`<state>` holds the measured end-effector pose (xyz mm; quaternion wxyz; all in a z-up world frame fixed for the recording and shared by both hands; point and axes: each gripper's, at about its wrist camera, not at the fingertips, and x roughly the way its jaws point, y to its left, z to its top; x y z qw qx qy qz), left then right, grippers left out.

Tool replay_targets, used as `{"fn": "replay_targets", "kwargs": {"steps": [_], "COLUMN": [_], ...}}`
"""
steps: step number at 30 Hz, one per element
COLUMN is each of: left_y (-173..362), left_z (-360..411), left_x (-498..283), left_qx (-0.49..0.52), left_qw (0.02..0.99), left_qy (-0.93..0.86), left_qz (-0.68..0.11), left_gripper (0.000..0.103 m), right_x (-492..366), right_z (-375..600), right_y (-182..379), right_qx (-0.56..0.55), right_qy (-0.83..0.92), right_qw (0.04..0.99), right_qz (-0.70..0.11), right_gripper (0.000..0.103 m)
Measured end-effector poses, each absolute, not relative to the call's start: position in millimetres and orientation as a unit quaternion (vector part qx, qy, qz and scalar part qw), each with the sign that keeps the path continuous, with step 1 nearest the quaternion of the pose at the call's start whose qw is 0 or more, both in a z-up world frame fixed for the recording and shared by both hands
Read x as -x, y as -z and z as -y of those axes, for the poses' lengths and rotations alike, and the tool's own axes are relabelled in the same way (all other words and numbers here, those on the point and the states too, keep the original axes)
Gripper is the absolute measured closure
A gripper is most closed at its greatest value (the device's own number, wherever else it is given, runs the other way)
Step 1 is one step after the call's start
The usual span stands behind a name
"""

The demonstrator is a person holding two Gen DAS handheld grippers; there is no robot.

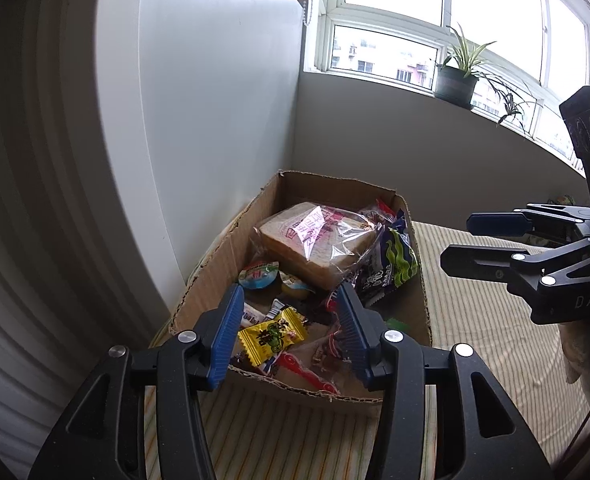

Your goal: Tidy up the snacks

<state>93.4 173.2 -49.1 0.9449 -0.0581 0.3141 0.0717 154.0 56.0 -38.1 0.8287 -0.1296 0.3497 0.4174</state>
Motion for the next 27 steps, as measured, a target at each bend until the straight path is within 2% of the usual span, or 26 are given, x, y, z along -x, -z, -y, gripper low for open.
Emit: {"fn": "replay_targets", "kwargs": {"steps": [5, 7, 8, 9, 27], "left_y": [44.1, 42.7, 42.1, 41.8, 47.4], "left_z": [-163.3, -158.8, -156.4, -154.4, -149.5], "left_x": [-87.6, -85.9, -84.8, -84.0, -87.4], "left_qx": [0.057, 0.053, 0.05, 0.046, 0.037], "left_qw": [0.949, 0.951, 0.951, 0.952, 0.945], "left_qy": [-0.075, -0.078, -0.081, -0.084, -0.126], "left_qz": [-0.3, -0.296, -0.293, -0.292, -0.299], "left_gripper": [0.038, 0.032, 0.032, 0.031, 0.031], "right_x": [-138.5, -137.6, -137.9, -138.7, -156.0], "right_z": [-40.9, -37.5, -36.4, -35.8, -30.2], "right_y": [27.2, 24.9, 24.9, 25.4, 62.6], "right_qx": [0.113, 0.105, 0.1, 0.096, 0.067], "right_qy": [-0.4, -0.398, -0.399, -0.401, -0.4], "right_qw": [0.854, 0.862, 0.864, 0.865, 0.875], "right_qz": [-0.312, -0.296, -0.29, -0.288, -0.264], "right_gripper": [0.026, 0.022, 0.017, 0.016, 0.016]}}
